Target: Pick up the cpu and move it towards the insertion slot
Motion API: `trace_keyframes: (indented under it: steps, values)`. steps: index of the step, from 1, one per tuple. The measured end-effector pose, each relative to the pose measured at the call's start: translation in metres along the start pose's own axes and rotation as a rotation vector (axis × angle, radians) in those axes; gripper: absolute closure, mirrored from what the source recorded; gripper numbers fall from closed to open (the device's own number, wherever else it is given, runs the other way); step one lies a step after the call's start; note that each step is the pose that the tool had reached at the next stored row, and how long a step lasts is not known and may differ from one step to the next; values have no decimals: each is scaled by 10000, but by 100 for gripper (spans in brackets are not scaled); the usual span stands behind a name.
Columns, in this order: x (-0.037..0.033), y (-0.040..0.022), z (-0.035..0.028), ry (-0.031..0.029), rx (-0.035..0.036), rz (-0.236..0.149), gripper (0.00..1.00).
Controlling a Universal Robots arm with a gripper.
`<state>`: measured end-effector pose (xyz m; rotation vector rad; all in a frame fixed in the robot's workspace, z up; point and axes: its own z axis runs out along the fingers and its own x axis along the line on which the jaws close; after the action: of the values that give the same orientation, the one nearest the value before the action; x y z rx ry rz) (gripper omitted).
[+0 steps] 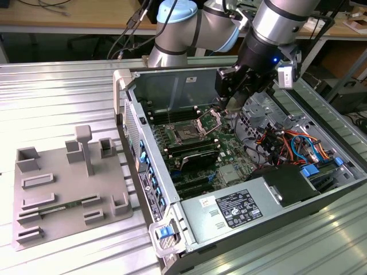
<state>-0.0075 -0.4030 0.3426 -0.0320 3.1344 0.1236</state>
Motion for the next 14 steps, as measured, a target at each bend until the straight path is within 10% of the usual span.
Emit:
trace_keyframes:
  steps: [14]
  values:
    - [5,17,23,-1,0,0,46]
